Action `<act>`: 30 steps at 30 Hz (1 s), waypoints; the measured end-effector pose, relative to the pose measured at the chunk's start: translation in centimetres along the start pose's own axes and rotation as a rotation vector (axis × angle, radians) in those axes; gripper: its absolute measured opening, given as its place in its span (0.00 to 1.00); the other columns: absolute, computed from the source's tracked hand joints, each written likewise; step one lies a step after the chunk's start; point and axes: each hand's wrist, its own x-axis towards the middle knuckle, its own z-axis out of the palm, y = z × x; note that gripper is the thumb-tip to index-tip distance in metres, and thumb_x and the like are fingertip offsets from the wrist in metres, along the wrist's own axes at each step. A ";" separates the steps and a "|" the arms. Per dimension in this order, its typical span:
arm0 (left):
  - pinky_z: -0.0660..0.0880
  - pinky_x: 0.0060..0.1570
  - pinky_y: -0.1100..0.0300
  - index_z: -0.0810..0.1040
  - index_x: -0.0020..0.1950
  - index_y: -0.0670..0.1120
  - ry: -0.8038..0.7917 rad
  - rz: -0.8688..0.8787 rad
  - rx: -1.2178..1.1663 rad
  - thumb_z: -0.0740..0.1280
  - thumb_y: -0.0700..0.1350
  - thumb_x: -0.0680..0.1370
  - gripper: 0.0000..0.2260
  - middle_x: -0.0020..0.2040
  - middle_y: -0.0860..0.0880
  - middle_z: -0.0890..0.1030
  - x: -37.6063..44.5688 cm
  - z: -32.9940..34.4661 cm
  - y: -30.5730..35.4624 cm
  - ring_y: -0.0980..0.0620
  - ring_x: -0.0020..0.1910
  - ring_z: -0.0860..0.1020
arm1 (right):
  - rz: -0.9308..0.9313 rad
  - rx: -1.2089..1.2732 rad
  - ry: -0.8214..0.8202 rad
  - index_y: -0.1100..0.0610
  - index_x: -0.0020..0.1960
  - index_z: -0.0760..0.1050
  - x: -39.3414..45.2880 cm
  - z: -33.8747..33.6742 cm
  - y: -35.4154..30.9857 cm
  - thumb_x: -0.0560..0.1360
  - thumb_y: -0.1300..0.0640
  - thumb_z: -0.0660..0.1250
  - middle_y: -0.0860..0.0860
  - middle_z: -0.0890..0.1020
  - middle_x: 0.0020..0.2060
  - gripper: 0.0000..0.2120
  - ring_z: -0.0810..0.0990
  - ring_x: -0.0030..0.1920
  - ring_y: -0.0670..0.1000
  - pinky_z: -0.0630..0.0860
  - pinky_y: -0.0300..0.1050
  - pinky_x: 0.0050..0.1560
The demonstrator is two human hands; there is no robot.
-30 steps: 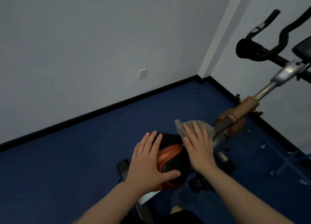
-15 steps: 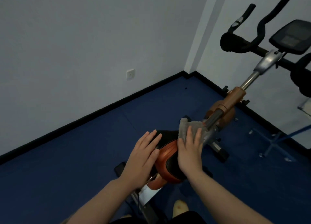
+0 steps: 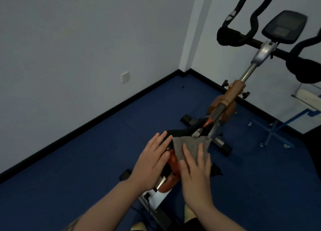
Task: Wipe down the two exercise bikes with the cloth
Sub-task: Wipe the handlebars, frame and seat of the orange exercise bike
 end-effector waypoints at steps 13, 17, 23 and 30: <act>0.40 0.73 0.68 0.52 0.77 0.59 0.038 0.042 0.147 0.53 0.50 0.84 0.22 0.79 0.61 0.49 0.1 0.6 -0.2 0.66 0.76 0.39 | 0.239 0.310 0.161 0.35 0.77 0.48 1.1 0.2 0.4 0.82 0.43 0.52 0.42 0.52 0.78 0.25 0.57 0.74 0.50 0.59 0.47 0.67; 0.40 0.72 0.70 0.52 0.78 0.59 0.032 0.041 0.177 0.53 0.50 0.84 0.22 0.79 0.61 0.48 0.1 0.6 -0.3 0.66 0.76 0.38 | 0.379 0.495 0.234 0.42 0.75 0.61 3.5 -0.5 -0.4 0.83 0.45 0.53 0.50 0.71 0.70 0.20 0.72 0.64 0.51 0.69 0.52 0.66; 0.42 0.71 0.69 0.51 0.77 0.60 0.022 0.037 0.158 0.54 0.51 0.84 0.22 0.78 0.62 0.47 0.3 0.3 -0.3 0.68 0.74 0.37 | 0.259 0.269 0.266 0.40 0.78 0.48 0.9 1.3 -0.5 0.81 0.42 0.53 0.45 0.51 0.78 0.28 0.55 0.75 0.53 0.59 0.47 0.66; 0.42 0.73 0.67 0.50 0.76 0.61 0.021 0.034 0.144 0.54 0.51 0.84 0.22 0.78 0.62 0.47 0.1 0.3 -0.2 0.68 0.75 0.38 | 0.237 0.192 0.288 0.40 0.78 0.51 0.2 1.8 -1.4 0.79 0.37 0.51 0.42 0.50 0.78 0.29 0.50 0.76 0.49 0.57 0.49 0.69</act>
